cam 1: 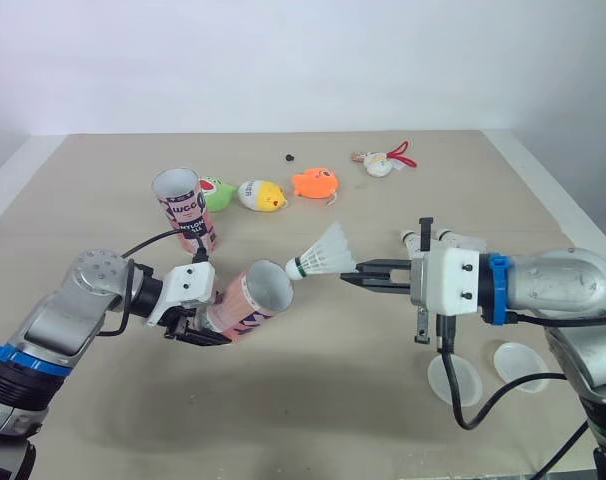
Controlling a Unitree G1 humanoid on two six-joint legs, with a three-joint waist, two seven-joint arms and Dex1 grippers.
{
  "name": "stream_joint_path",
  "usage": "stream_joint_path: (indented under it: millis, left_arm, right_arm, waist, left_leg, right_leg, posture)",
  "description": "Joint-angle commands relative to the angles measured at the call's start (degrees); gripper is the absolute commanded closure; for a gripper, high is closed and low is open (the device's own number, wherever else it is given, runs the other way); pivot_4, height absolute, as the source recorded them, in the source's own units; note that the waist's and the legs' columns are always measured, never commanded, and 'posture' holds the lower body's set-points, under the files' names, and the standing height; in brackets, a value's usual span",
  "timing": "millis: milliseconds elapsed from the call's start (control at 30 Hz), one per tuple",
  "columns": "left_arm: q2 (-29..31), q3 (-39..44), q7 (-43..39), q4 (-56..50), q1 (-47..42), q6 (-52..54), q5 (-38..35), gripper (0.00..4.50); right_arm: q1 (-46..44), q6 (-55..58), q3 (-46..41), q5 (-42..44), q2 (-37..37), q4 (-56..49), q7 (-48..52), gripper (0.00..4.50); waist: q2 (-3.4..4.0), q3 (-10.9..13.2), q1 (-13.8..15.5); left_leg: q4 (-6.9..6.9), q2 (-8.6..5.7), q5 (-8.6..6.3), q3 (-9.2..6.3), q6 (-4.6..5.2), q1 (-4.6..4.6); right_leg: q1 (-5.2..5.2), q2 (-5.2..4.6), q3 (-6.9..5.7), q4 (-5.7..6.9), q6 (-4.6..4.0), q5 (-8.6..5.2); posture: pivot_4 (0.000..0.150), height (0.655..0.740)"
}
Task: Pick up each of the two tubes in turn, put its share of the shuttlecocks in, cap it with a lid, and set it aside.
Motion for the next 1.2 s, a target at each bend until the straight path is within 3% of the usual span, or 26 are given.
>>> stream_joint_path:
  millis: [33, 367, 400, 467, 667, 800, 933, 1067, 1200]
  left_arm:
    - [-0.1, -4.0, -1.9, -0.4, 1.3, 1.5, 0.5, 1.72]
    - [-1.1, -4.7, -1.9, -0.5, -0.3, 2.7, 0.6, 1.72]
    - [-1.1, -4.7, -1.9, -0.5, -0.4, 2.7, 0.6, 1.72]
    - [-1.1, -4.7, -1.9, -0.5, -0.4, 2.8, 0.6, 1.72]
    - [-1.3, -4.6, -1.6, -0.6, -0.4, 3.3, 0.4, 1.72]
    - [-1.3, -4.3, -1.3, -1.0, 0.3, 3.4, 0.3, 1.72]
    - [-1.4, -4.1, -1.0, -1.6, 1.4, 3.3, 0.2, 1.72]
    - [-1.1, -4.2, -1.9, -1.1, 1.9, 2.8, 0.2, 1.72]
    - [-2.0, -5.1, -2.6, 1.1, 0.0, 1.9, 0.8, 1.72]
  right_arm:
    - [-1.5, 0.6, -0.1, 1.8, -0.7, -2.4, 1.2, 4.43]
    - [-9.0, -3.3, 10.7, -3.8, 6.7, 3.3, 2.0, 4.43]
    - [-9.6, -3.6, 11.3, -4.0, 7.4, 4.2, 2.3, 3.84]
    - [-10.5, -4.7, 12.2, -4.5, 8.5, 5.6, 2.9, 3.18]
    - [-10.1, -2.0, 10.9, -1.9, 7.7, 5.4, 5.6, 0.08]
    - [-6.2, 6.5, 1.7, 5.2, 1.5, 4.7, 5.8, 0.02]
    - [0.2, 17.7, -11.6, 14.2, 0.1, 2.1, -1.5, 0.02]
    - [18.5, 25.7, -25.3, 17.5, 3.1, -6.9, -9.3, 0.02]
    - [32.5, 25.4, -29.3, 14.2, 7.7, -11.9, -15.2, 0.02]
  waist:
    - [-0.01, 0.0, 0.0]
    - [-0.03, 0.0, 0.0]
    - [-0.04, 0.0, 0.1]
    - [-0.05, 0.0, 0.1]
    - [-0.05, 0.0, 0.1]
    - [-0.06, 0.0, 0.2]
    - [-0.11, 0.0, 0.2]
    - [-0.22, -0.1, 0.5]
    - [-0.19, -0.1, 0.4]
  left_leg:
    - [0.00, 0.00, 0.00, 0.00, 0.00, -0.01]
    - [0.04, 0.00, 0.00, -0.01, 0.00, 0.00]
    - [0.05, 0.00, 0.00, -0.01, 0.00, -0.02]
    - [0.05, -0.03, 0.00, -0.02, 0.00, -0.06]
    - [0.05, -0.15, -0.03, -0.06, 0.03, -0.10]
    - [0.06, -0.33, -0.03, -0.10, 0.03, -0.14]
    - [0.05, -0.42, -0.03, -0.11, 0.04, -0.15]
    - [0.04, -0.49, -0.09, -0.34, 0.10, -0.27]
    - [0.04, -0.59, -0.11, -0.41, 0.13, -0.34]
  right_leg:
    - [0.00, 0.00, 0.00, 0.00, 0.00, 0.00]
    - [-0.02, 0.02, -0.02, 0.02, -0.03, 0.01]
    - [-0.01, 0.02, -0.03, 0.02, -0.03, 0.01]
    - [-0.02, -0.04, -0.06, 0.01, 0.00, -0.01]
    - [-0.01, -0.19, -0.09, 0.01, -0.25, 0.11]
    - [0.01, -0.42, -0.16, 0.01, -0.21, 0.09]
    - [0.03, -0.58, -0.15, 0.01, -0.10, 0.04]
    - [0.07, -0.69, -0.30, 0.00, 0.00, -0.11]
    - [0.05, -0.77, -0.30, -0.01, 0.10, -0.17]
  posture:
    - [0.150, 0.7400]
    - [0.150, 0.7400]
    - [0.150, 0.7400]
    - [0.150, 0.7400]
    - [0.150, 0.7400]
    - [0.150, 0.7400]
    - [0.150, 0.7400]
    - [0.150, 0.7400]
    - [0.150, 0.7400]
